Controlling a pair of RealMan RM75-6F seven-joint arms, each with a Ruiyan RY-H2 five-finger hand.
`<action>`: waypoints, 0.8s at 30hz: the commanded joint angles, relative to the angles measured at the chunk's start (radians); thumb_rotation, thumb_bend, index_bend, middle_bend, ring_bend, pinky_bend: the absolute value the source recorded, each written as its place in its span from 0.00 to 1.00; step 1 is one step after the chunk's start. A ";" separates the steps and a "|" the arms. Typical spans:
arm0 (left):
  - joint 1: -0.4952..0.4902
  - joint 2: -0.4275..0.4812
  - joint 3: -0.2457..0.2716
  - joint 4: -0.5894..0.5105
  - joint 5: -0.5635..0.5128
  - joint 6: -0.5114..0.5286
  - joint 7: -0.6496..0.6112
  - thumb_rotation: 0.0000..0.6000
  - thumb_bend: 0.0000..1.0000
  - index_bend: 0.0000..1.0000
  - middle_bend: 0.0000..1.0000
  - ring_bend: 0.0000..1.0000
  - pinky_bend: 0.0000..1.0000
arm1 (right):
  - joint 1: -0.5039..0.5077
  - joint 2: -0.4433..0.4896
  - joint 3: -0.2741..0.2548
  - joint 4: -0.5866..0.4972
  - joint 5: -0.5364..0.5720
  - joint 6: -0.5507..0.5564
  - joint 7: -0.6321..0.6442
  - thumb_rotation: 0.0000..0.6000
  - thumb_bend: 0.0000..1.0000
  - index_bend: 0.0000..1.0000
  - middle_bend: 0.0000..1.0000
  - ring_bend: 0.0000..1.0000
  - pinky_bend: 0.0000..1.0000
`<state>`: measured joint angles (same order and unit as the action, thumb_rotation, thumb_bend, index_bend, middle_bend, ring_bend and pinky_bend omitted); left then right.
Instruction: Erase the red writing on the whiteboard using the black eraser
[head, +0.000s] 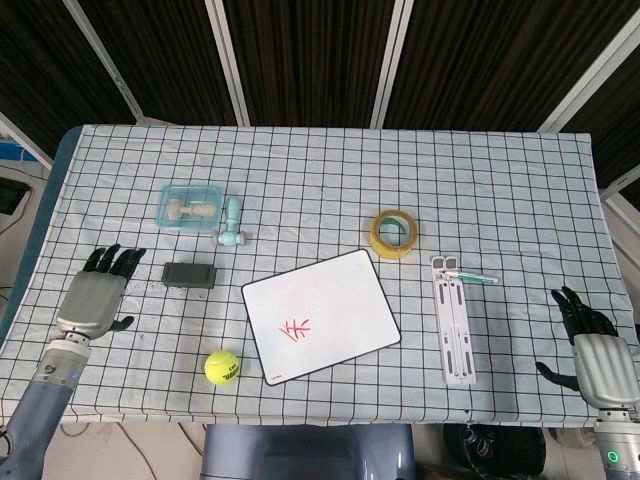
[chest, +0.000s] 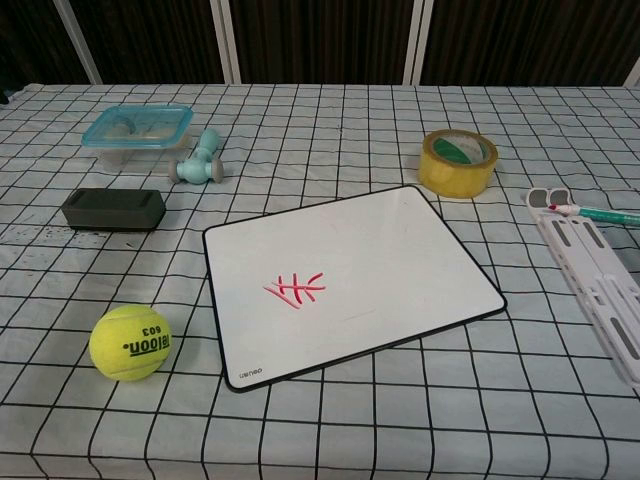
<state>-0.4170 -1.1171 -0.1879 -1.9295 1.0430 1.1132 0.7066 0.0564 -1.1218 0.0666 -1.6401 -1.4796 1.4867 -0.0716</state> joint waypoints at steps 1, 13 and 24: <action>-0.080 -0.058 -0.041 0.040 -0.105 -0.034 0.079 1.00 0.12 0.00 0.10 0.00 0.11 | 0.000 0.000 0.000 0.000 0.000 0.000 -0.001 1.00 0.07 0.05 0.07 0.19 0.21; -0.280 -0.178 -0.049 0.223 -0.367 -0.136 0.211 1.00 0.12 0.00 0.12 0.00 0.11 | 0.001 0.001 0.002 -0.002 0.008 -0.005 -0.004 1.00 0.07 0.05 0.07 0.19 0.21; -0.373 -0.227 0.021 0.360 -0.399 -0.253 0.168 1.00 0.12 0.02 0.19 0.00 0.10 | 0.002 0.001 0.004 -0.004 0.012 -0.007 -0.008 1.00 0.07 0.05 0.07 0.19 0.21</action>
<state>-0.7812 -1.3381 -0.1776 -1.5779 0.6309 0.8678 0.8862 0.0585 -1.1212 0.0701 -1.6436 -1.4677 1.4793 -0.0795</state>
